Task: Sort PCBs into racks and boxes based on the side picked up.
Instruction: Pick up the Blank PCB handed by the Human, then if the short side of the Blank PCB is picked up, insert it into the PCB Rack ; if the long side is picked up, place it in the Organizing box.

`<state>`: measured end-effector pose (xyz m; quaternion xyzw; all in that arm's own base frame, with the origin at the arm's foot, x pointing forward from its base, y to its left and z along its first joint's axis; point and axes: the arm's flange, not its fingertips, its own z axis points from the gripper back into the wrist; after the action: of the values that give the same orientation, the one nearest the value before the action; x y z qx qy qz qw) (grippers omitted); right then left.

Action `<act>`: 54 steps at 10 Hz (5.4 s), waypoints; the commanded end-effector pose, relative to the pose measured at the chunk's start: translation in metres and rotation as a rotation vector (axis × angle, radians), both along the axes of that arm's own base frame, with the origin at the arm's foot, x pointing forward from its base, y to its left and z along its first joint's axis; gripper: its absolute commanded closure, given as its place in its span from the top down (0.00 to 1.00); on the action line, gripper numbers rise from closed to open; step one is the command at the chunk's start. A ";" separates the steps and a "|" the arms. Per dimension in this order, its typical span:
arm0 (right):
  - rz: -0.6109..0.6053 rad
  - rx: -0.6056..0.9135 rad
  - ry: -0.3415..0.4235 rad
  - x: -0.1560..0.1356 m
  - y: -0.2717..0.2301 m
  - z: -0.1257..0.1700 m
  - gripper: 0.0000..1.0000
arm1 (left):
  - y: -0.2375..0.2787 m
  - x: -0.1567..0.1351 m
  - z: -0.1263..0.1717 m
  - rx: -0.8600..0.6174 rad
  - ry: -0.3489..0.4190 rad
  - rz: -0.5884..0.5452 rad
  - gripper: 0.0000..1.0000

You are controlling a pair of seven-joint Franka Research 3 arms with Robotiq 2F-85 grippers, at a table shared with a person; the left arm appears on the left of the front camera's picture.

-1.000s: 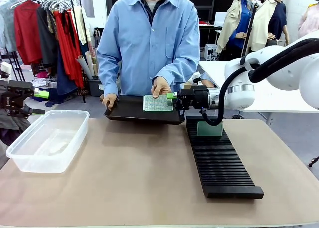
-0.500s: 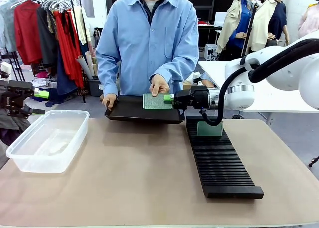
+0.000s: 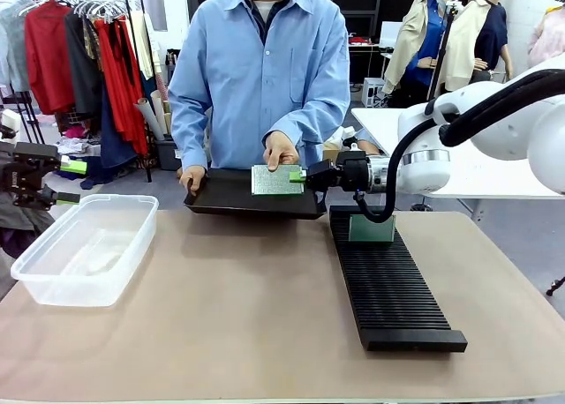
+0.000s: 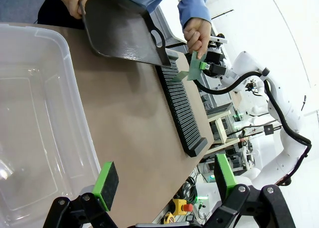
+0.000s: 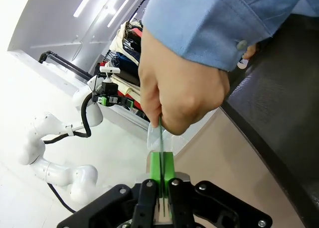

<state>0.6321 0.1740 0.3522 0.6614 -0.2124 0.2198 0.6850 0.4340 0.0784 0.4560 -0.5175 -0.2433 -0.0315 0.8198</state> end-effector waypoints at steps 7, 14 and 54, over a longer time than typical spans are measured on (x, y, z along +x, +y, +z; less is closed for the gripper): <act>0.001 0.001 0.004 0.001 0.000 -0.002 0.00 | 0.000 -0.001 0.002 -0.003 -0.003 -0.004 1.00; 0.001 0.001 0.004 0.001 0.000 -0.002 0.00 | 0.000 -0.001 0.002 -0.003 -0.003 -0.004 1.00; 0.017 -0.053 -0.345 -0.137 -0.203 -0.040 0.00 | 0.000 -0.001 0.002 -0.003 -0.003 -0.004 1.00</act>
<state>0.5027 -0.0272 0.3246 0.6232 -0.2887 0.3072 0.6587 0.4340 0.0785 0.4558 -0.5175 -0.2431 -0.0313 0.8198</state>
